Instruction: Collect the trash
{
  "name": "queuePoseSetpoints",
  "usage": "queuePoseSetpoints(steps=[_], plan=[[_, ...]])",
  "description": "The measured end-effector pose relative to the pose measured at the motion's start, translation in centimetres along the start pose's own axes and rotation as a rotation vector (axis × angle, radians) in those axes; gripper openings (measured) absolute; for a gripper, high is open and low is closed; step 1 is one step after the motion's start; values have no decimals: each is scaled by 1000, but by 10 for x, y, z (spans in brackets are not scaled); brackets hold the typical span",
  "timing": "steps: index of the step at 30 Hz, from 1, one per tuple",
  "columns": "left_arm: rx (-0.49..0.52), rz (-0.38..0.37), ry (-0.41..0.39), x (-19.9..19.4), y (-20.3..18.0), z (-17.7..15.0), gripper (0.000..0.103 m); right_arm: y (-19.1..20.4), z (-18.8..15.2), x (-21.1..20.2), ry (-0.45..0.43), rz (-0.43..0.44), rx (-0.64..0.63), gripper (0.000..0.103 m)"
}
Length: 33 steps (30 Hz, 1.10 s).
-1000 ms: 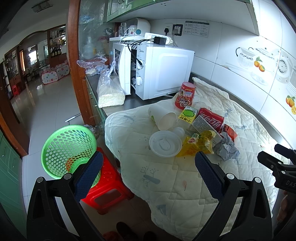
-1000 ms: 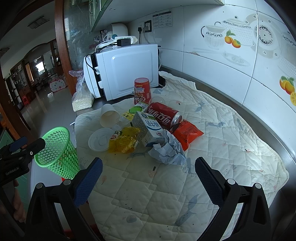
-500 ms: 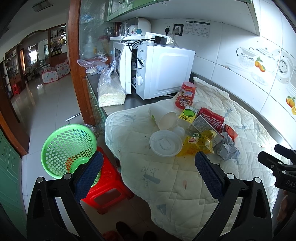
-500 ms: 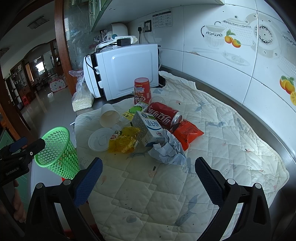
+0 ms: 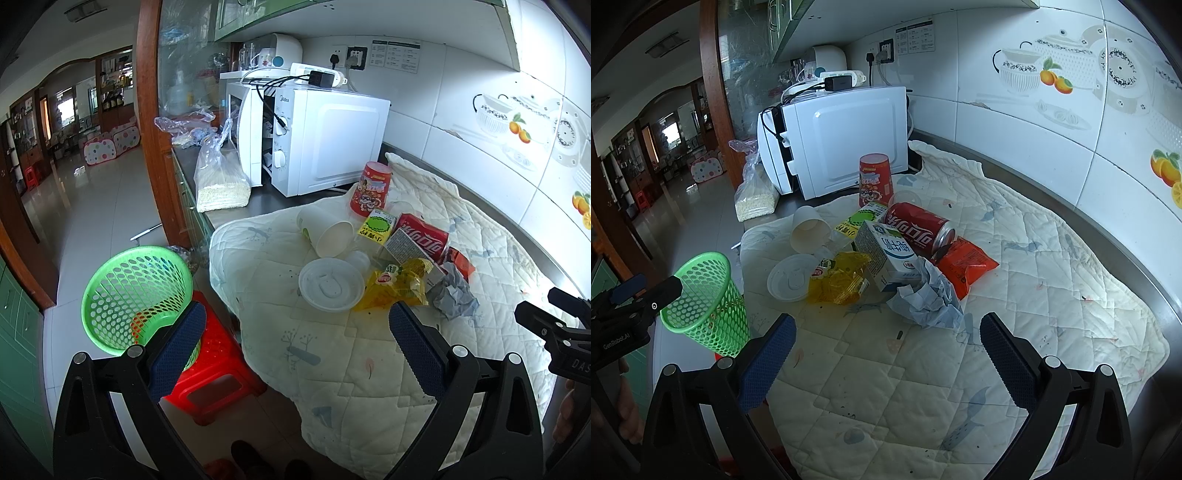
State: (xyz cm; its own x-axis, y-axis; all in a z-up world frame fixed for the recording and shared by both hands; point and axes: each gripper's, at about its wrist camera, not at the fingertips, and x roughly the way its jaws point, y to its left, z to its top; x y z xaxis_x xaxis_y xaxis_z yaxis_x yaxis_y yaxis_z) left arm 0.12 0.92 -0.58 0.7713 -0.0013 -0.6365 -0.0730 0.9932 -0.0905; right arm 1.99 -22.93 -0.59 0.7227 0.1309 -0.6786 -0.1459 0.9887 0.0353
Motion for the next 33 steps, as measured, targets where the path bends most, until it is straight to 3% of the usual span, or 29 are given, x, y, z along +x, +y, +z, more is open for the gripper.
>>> queuePoseSetpoints(steps=[33], plan=[[-11,14,0,2,4,1,98,3,-1,3,7,12,-2,97]])
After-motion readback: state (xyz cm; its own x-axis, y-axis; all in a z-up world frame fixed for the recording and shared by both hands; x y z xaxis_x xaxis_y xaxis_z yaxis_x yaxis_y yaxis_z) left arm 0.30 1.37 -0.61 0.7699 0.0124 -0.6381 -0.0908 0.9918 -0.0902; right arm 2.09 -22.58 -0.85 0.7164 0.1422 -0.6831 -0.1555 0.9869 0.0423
